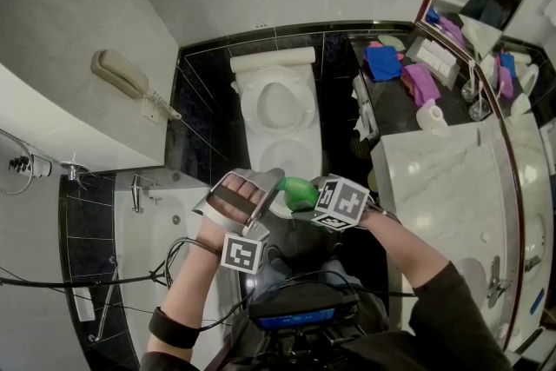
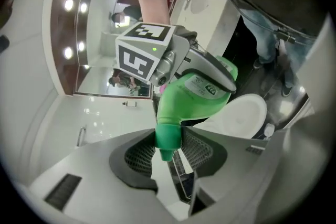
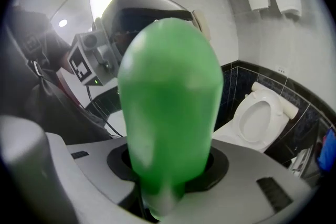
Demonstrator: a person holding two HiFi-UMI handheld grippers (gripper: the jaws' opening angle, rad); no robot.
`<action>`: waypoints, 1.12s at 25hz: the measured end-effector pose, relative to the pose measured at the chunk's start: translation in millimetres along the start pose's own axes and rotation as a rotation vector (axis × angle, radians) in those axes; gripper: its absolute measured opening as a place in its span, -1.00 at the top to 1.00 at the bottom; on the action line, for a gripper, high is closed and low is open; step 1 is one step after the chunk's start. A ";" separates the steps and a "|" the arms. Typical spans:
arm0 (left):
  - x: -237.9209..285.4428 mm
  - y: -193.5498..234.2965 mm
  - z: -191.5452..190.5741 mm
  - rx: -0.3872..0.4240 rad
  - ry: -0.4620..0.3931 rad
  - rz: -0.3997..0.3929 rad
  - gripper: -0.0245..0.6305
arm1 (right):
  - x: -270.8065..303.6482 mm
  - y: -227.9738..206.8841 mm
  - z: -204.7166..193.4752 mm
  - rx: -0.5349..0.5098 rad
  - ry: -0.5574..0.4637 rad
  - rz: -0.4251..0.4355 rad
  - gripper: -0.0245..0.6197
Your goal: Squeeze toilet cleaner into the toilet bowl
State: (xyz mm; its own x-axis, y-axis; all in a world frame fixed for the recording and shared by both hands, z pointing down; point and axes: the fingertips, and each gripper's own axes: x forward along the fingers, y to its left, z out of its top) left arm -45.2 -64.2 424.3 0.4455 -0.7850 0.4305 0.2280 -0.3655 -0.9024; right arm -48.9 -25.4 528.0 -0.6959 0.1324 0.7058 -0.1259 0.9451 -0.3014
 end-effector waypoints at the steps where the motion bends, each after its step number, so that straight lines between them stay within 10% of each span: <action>1: 0.0 -3.5 0.4 -0.031 -0.003 -0.041 0.45 | -0.1 -4.1 -2.5 -0.027 0.021 -0.038 0.36; 7: -1.6 -26.7 4.7 -0.226 0.003 -0.320 0.45 | 3.4 -33.2 -21.4 -0.208 0.119 -0.294 0.36; 14: 0.3 -46.2 -3.2 -0.248 0.061 -0.484 0.46 | 0.4 -42.8 -21.9 -0.299 0.125 -0.414 0.36; 20: 3.3 -42.8 -0.9 -0.204 0.071 -0.417 0.43 | 4.8 -35.1 -26.6 -0.218 0.103 -0.353 0.36; 23: 2.3 -37.7 7.1 -0.239 0.048 -0.384 0.05 | 6.5 -29.9 -25.5 -0.184 0.086 -0.316 0.36; 28: -1.9 -13.6 7.2 -0.133 0.029 -0.139 0.04 | 1.4 -11.1 -14.1 -0.043 0.013 -0.152 0.36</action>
State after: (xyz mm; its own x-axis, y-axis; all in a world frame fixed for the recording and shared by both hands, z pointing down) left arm -42.9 -54.1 435.8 0.3922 -0.7359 0.5520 0.1686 -0.5324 -0.8295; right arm -38.6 -31.5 541.4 -0.6620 -0.0098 0.7494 -0.1984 0.9665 -0.1627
